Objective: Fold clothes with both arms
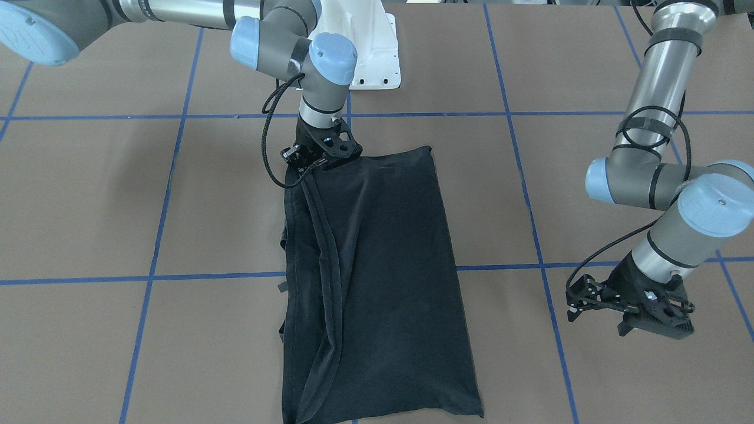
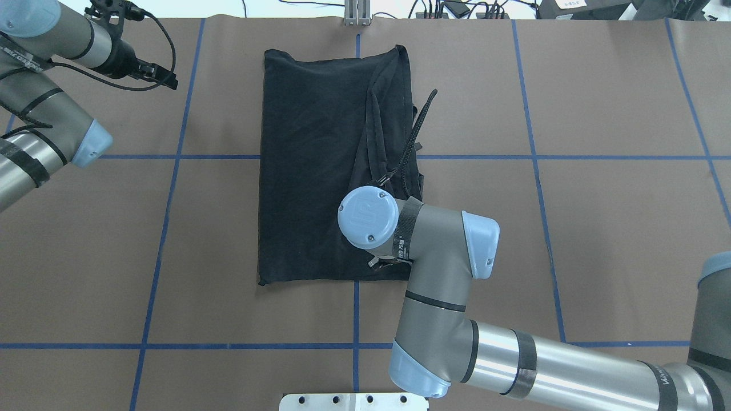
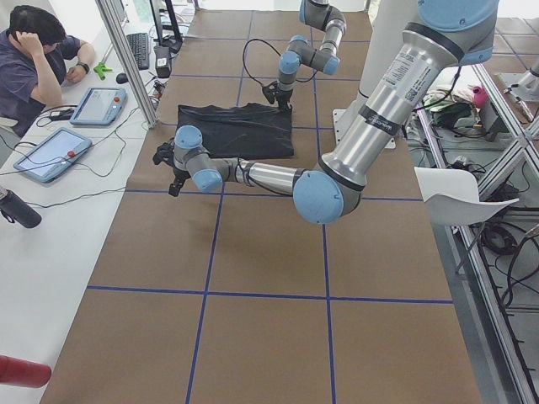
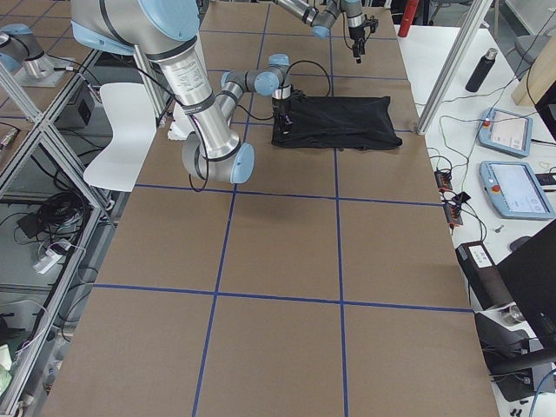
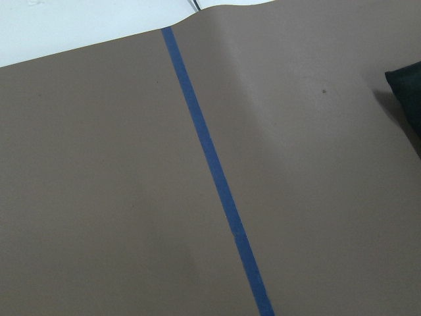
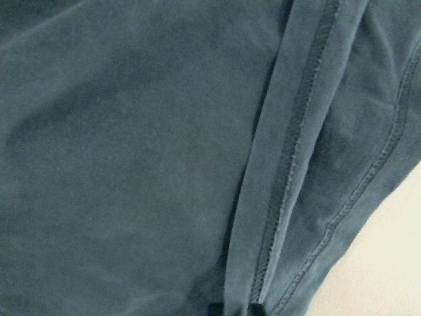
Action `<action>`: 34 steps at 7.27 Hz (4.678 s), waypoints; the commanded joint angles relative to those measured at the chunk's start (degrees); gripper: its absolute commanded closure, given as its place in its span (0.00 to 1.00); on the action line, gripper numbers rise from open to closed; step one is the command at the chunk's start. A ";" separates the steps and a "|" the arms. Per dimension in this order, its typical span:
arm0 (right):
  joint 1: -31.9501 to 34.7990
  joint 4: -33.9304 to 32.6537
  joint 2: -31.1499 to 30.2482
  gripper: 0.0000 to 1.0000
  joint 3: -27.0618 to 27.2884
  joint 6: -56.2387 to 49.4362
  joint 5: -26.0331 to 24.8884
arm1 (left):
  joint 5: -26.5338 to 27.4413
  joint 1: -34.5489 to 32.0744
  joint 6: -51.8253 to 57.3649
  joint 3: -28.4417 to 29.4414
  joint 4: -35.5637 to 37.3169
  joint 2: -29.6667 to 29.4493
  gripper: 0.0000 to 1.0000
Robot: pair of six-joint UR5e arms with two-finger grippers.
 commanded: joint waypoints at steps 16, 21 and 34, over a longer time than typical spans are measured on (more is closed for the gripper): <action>6.62 4.54 -13.06 0.00 13.17 6.38 7.29 | -0.18 0.18 -6.10 -2.45 0.26 -0.09 0.00; 9.09 20.35 -15.94 0.00 12.47 25.73 7.56 | 0.68 15.42 -36.05 -31.59 0.26 16.06 0.00; 10.77 27.07 -19.39 0.00 11.76 27.43 7.57 | 17.93 41.75 -62.67 -37.71 2.62 13.99 0.40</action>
